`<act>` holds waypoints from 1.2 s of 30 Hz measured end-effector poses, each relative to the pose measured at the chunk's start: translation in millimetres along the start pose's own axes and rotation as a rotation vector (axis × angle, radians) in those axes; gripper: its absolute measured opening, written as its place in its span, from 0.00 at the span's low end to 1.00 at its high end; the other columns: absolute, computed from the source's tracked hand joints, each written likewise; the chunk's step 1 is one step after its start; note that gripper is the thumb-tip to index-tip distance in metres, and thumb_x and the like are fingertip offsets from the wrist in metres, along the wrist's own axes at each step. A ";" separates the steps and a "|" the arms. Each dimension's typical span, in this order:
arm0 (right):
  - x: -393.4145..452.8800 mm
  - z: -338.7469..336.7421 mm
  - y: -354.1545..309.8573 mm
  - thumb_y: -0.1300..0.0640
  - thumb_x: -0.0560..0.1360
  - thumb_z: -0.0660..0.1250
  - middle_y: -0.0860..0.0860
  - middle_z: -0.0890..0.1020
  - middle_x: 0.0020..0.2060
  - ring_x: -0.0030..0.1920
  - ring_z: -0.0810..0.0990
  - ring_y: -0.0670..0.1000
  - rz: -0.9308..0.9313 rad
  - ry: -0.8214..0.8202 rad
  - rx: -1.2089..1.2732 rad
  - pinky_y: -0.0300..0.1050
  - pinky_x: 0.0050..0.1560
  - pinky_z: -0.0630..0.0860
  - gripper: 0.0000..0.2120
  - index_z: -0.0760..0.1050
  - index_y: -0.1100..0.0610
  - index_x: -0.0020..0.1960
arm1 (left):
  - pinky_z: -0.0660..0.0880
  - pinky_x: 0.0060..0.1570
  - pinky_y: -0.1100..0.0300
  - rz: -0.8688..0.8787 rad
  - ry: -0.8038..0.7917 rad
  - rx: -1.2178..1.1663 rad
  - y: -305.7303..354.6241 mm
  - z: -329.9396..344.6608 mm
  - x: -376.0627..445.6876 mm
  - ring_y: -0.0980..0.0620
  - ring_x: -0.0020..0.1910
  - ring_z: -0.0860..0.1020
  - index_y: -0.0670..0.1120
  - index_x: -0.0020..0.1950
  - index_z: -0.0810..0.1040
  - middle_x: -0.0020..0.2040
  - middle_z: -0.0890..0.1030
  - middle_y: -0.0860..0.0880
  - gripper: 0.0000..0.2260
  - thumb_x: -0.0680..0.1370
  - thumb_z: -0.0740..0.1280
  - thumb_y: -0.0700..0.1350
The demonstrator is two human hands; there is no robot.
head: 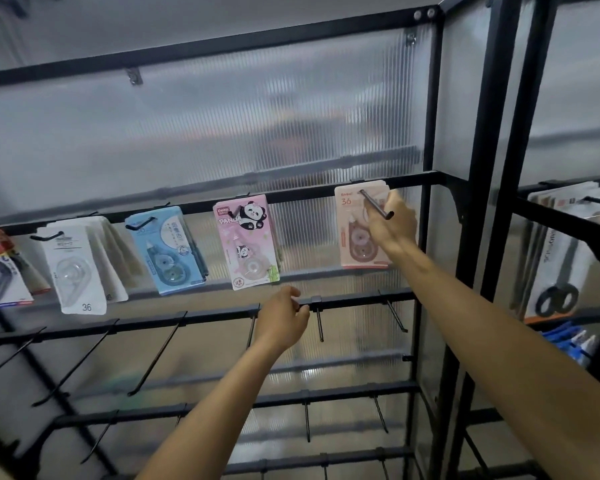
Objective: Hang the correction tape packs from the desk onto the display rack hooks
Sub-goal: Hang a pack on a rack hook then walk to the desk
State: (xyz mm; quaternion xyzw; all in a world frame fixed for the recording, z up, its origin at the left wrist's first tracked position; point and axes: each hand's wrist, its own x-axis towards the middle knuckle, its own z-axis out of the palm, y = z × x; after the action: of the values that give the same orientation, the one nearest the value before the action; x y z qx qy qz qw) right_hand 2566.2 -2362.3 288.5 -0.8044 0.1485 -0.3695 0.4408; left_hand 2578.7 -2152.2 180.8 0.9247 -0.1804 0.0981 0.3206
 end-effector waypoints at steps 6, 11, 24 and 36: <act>-13.5 7.8 7.6 0.50 0.74 0.70 0.58 0.76 0.52 0.50 0.75 0.55 -0.010 0.267 -0.111 0.52 0.50 0.77 0.19 0.68 0.62 0.55 | 0.71 0.47 0.63 0.032 -0.001 0.011 5.8 -5.0 -6.5 0.54 0.49 0.77 0.47 0.65 0.72 0.54 0.81 0.49 0.16 0.79 0.65 0.49; -79.5 31.4 17.1 0.54 0.77 0.66 0.54 0.75 0.48 0.47 0.72 0.49 -0.159 0.212 -0.030 0.39 0.45 0.72 0.12 0.71 0.61 0.53 | 0.71 0.48 0.63 0.075 0.002 0.025 1.3 -7.3 -24.0 0.54 0.51 0.76 0.47 0.65 0.72 0.56 0.79 0.50 0.16 0.79 0.65 0.48; -297.9 161.9 -49.1 0.58 0.77 0.64 0.52 0.78 0.58 0.60 0.73 0.51 -0.389 -0.470 -0.117 0.45 0.63 0.69 0.15 0.74 0.57 0.63 | 0.74 0.52 0.56 -0.095 0.146 0.256 -127.9 -117.5 -158.9 0.50 0.54 0.77 0.47 0.62 0.74 0.57 0.78 0.49 0.12 0.78 0.63 0.45; -573.6 276.4 -213.2 0.60 0.76 0.64 0.54 0.80 0.56 0.58 0.75 0.56 -0.669 -0.907 0.072 0.48 0.59 0.69 0.14 0.76 0.57 0.61 | 0.71 0.46 0.56 -0.563 0.284 0.427 -297.9 -294.6 -422.2 0.45 0.54 0.78 0.46 0.60 0.77 0.55 0.81 0.45 0.13 0.81 0.58 0.48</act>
State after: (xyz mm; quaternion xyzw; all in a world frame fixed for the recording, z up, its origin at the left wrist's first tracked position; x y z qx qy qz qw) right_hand 2356.4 -1751.8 103.6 -0.8703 -0.3319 -0.1113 0.3465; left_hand 2290.9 -1635.6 117.6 0.9613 0.1512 0.1686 0.1571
